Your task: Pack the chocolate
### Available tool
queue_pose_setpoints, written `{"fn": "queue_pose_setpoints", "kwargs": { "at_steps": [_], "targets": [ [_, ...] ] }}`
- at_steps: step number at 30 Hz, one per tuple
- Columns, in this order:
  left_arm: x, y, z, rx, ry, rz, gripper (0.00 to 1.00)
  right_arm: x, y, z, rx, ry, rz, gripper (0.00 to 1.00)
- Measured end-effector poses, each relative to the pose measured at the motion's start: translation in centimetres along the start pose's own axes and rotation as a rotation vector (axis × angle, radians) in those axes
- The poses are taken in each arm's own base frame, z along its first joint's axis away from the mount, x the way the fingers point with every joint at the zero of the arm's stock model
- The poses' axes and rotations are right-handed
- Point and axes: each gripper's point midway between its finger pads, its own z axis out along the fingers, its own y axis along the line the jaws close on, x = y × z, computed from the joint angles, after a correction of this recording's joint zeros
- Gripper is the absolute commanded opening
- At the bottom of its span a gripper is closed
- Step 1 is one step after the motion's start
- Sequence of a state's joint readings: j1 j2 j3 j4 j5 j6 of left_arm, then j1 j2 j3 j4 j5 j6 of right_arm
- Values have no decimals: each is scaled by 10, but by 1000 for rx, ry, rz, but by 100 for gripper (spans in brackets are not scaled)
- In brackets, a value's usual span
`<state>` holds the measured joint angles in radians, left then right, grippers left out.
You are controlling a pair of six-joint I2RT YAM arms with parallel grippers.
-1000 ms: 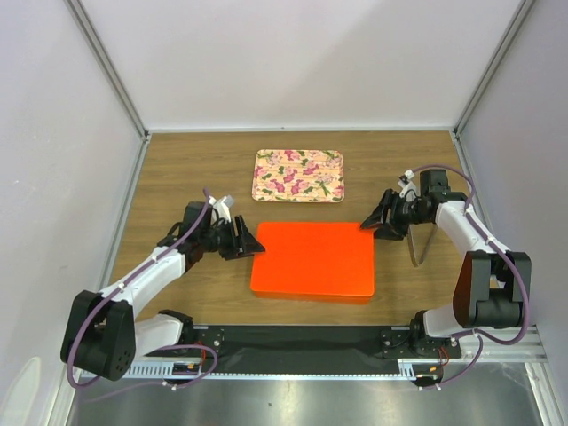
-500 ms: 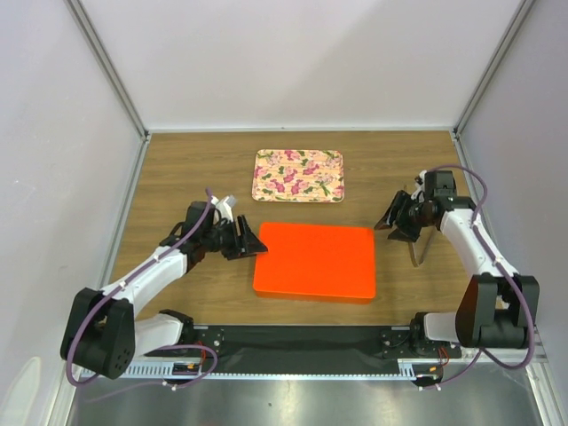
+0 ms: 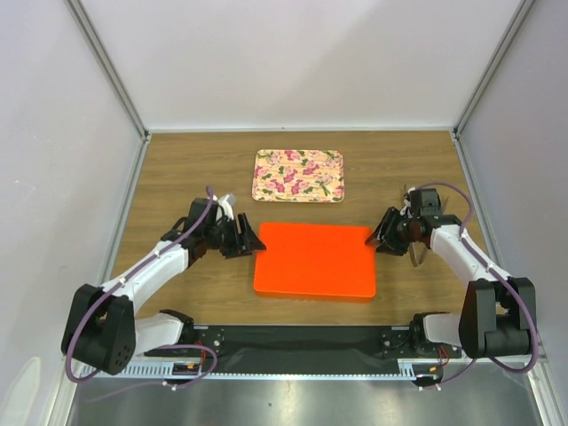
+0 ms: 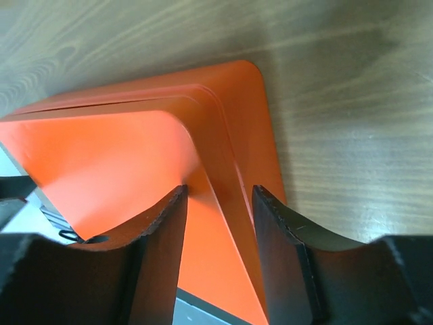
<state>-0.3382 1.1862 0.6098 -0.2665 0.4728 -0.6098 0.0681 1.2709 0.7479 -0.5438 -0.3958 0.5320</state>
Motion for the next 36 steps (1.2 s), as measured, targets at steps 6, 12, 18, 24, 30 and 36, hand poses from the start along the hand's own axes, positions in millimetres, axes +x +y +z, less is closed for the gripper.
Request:
{"fn": "queue_pose_setpoints", "kwargs": {
  "at_steps": [6, 12, 18, 24, 30, 36],
  "targets": [
    [-27, -12, 2, -6, -38, 30, 59, -10, 6, 3, -30, -44, -3, 40],
    [-23, -4, 10, -27, -5, 14, 55, -12, 9, 5, -52, -52, -4, 34],
    [-21, -4, 16, -12, 14, 8, 49, -14, 13, 5, -77, -64, -10, 25],
    [-22, -4, 16, -12, 11, 8, 36, -17, 12, 0, -68, -98, -10, 18],
    [-21, 3, 20, -39, 16, 0, 32, -19, 16, -5, -70, -127, -12, 17],
    [-22, 3, 21, -56, 23, -1, 34, -19, 16, -5, -65, -134, -7, 18]
  ]
}}
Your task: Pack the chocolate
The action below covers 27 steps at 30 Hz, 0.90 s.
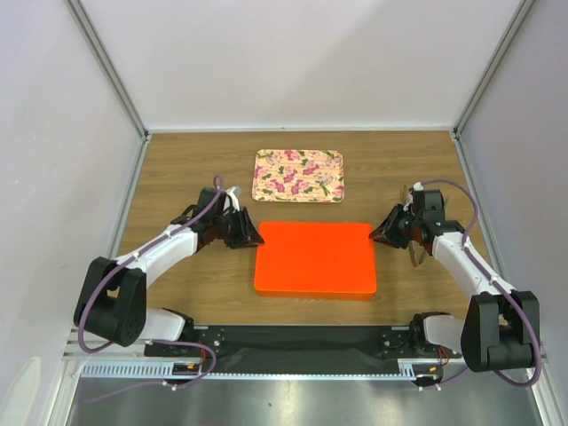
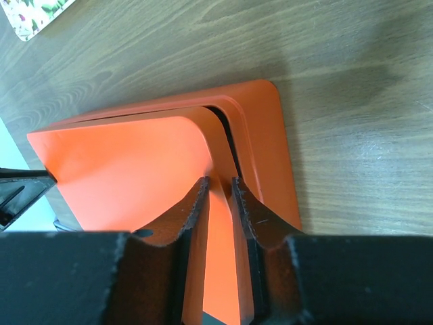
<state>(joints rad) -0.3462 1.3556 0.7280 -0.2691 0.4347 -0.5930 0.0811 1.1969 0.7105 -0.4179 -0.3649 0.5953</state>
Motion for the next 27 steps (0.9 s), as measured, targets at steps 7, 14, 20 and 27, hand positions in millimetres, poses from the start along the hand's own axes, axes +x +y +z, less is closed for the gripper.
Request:
{"fn": "queue_pose_setpoints", "kwargs": {
  "at_steps": [7, 14, 20, 27],
  "targets": [
    [-2, 0, 3, -14, 14, -6, 34, 0, -3, 3, 17, 8, 6, 18],
    [-4, 0, 3, -20, 12, -5, 33, -2, -4, 8, 23, 15, 9, 18],
    [-4, 0, 4, -22, 13, -4, 34, -4, -3, 10, 19, 10, 6, 18],
    [-8, 0, 8, -23, 14, -6, 33, -11, -3, 15, 15, -13, -5, 18]
  ]
}}
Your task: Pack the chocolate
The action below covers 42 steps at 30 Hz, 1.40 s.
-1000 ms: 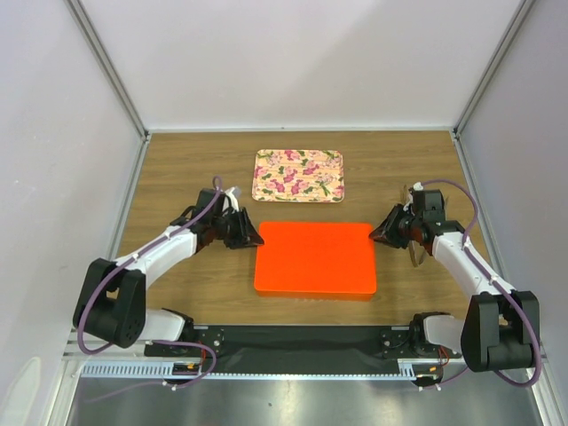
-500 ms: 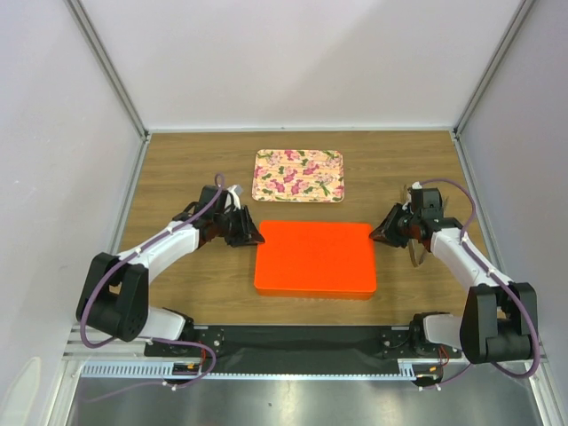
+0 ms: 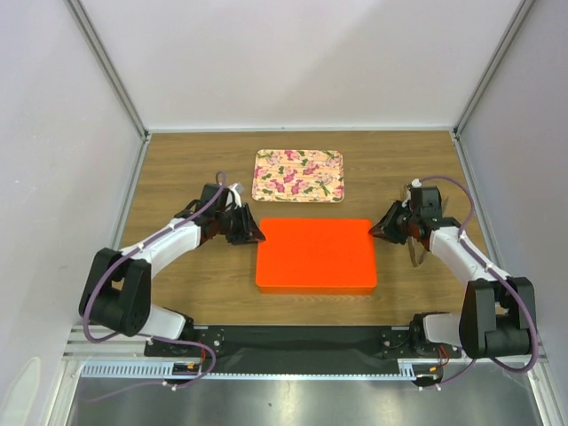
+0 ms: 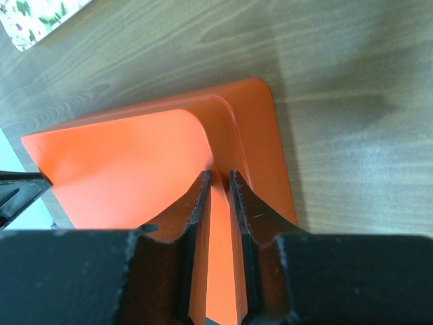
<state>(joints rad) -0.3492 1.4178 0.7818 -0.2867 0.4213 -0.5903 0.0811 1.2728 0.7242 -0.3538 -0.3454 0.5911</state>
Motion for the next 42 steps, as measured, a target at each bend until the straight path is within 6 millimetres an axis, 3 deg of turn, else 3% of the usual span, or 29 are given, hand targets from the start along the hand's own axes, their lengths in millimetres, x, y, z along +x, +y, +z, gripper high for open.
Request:
{"fn": "queue_pose_setpoints", "kwargs": {
  "at_steps": [10, 17, 26, 35, 42],
  "targets": [
    [-5, 4, 8, -12, -7, -4, 34, -11, -2, 18, -29, -53, -14, 19],
    [-5, 5, 8, -16, -9, -5, 34, -12, -3, 18, -31, -58, -11, 17],
    [-5, 6, 7, -31, -28, -2, 34, -8, -4, 21, -58, -106, 0, 18],
    [-9, 20, -4, -106, -117, -2, 33, 7, 11, 26, -92, -201, 3, 16],
    [-11, 27, -10, -146, -160, -14, 44, 24, 17, 19, -138, -225, 51, 32]
  ]
}}
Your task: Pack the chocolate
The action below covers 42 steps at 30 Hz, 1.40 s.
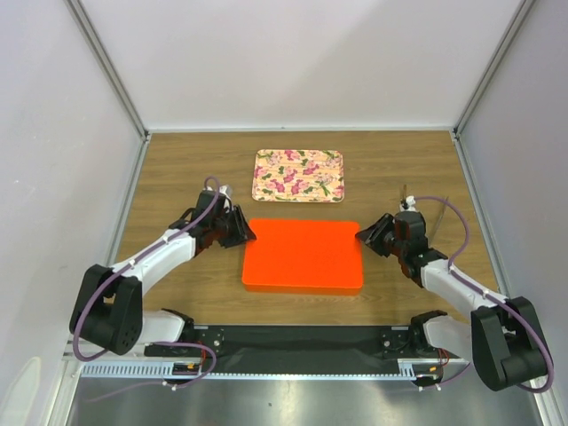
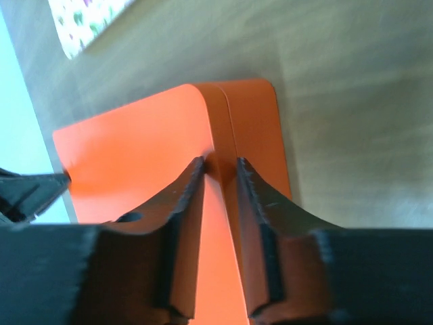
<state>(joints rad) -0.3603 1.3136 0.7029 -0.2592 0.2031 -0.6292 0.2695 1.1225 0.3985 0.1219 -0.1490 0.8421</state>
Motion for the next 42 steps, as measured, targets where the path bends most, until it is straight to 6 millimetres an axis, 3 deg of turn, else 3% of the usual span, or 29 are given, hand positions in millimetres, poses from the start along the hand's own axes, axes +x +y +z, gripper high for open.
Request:
{"fn": "queue_pose_setpoints", "kwargs": {
  "at_steps": [3, 5, 12, 15, 18, 22, 26, 27, 29, 31, 32, 36, 38, 41, 42],
  "targets": [
    [2, 4, -6, -32, 5, -1, 63, 15, 2, -7, 13, 69, -13, 35],
    [1, 2, -13, -44, 5, 8, 69, 22, 6, -12, 27, 123, -21, 36],
    [-44, -33, -54, -4, -137, 43, 70, 29, -1, -25, 112, 205, -55, 44],
    [-47, -42, -67, 37, -162, 60, 65, 26, -7, -32, 165, 222, -82, 44],
    [-35, -43, -73, 77, -152, 73, 60, 18, -1, -40, 180, 223, -113, 37],
    [-4, -23, -63, 65, -89, 62, 54, 12, 24, -53, 89, 213, -151, 30],
    [32, 1, -45, 41, -6, 14, 50, 31, 51, -67, -100, 259, -175, 23],
    [37, -1, -42, 68, 3, -3, 50, 42, 53, -70, -156, 284, -175, 21],
    [35, -6, -41, 96, -19, -9, 49, 63, 42, -71, -195, 333, -162, 20],
    [36, -7, -39, 114, -24, -24, 49, 88, 18, -70, -166, 404, -133, 19],
    [36, -9, -39, 124, -27, -29, 49, 96, 17, -71, -187, 436, -107, 19],
    [35, -12, -40, 137, -35, -39, 54, 94, 20, -70, -206, 435, -117, 19],
    [35, -13, -44, 125, -29, -35, 59, 88, 20, -70, -173, 430, -138, 24],
    [11, -31, -63, 129, -60, 22, 72, 63, 34, -80, -117, 389, -194, 48],
    [-5, -45, -76, 150, -94, 54, 88, 47, 47, -86, -117, 351, -230, 78]
  ]
}}
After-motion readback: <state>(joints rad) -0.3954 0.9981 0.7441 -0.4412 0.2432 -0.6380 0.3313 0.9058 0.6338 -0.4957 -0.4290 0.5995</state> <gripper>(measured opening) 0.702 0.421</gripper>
